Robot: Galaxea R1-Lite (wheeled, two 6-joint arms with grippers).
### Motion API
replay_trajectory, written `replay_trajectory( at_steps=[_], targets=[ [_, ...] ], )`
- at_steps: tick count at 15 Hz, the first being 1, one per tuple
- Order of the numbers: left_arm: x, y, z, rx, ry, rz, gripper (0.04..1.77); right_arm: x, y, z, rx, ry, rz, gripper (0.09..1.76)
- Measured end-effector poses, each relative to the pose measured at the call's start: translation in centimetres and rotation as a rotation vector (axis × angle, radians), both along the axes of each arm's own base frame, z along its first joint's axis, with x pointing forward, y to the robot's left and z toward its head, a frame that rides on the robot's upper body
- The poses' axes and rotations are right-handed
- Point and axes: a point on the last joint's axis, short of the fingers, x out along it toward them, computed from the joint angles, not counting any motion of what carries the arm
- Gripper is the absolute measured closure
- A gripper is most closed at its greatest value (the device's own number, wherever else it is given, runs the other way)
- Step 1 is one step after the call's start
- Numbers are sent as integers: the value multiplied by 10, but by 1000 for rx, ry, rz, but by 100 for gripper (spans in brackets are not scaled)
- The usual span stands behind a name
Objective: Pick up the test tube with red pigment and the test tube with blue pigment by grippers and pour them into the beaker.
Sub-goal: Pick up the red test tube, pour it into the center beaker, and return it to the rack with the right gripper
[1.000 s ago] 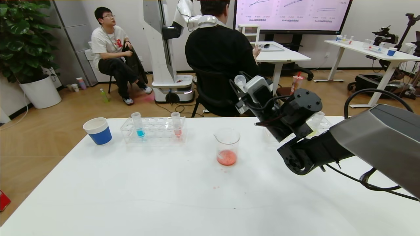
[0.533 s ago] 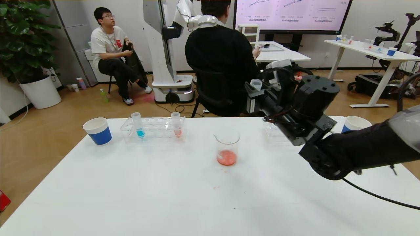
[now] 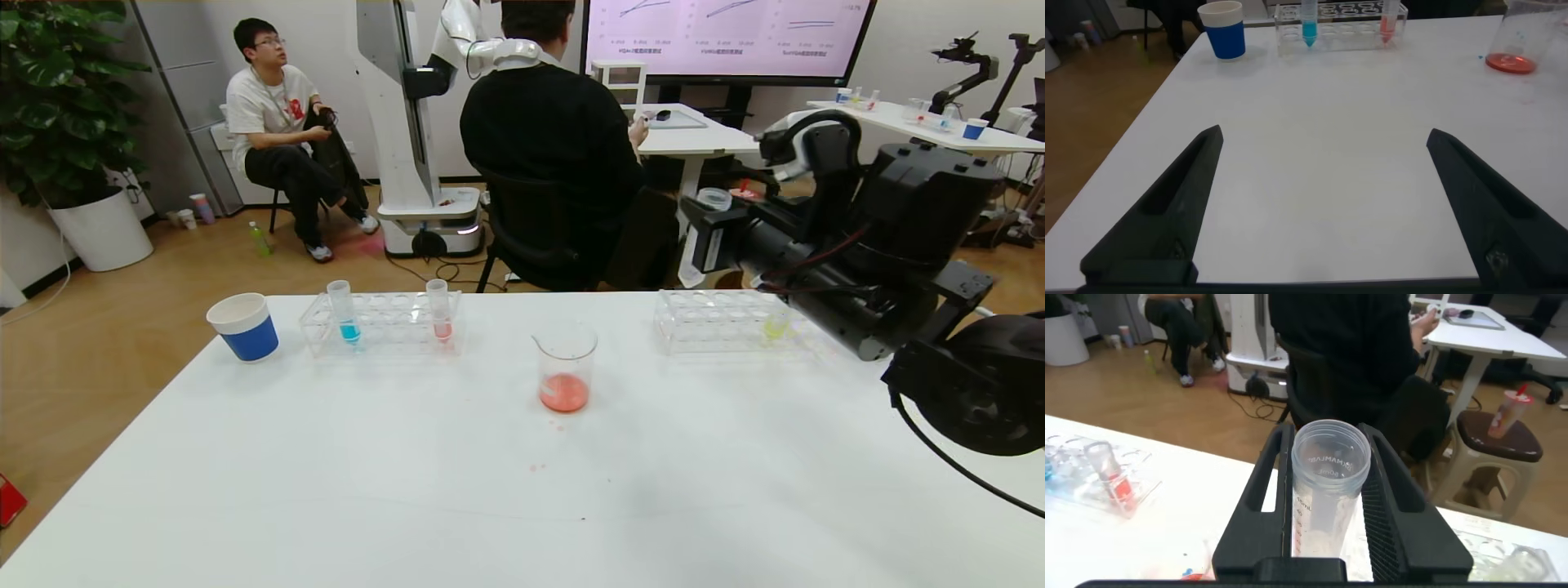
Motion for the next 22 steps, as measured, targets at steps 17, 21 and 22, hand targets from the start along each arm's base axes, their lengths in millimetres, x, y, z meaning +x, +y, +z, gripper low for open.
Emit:
replay_trajectory(
  at_steps=[17,21,22],
  targets=[
    [0,0,0,0,0,1,7,65,-237,-4,-12,106,-581,134],
    [0,0,0,0,0,0,7,85,-251,-33,-11,98,-600,134],
    [0,0,0,0,0,0,7,90,-254,-40,-11,104,-605,134]
  ],
)
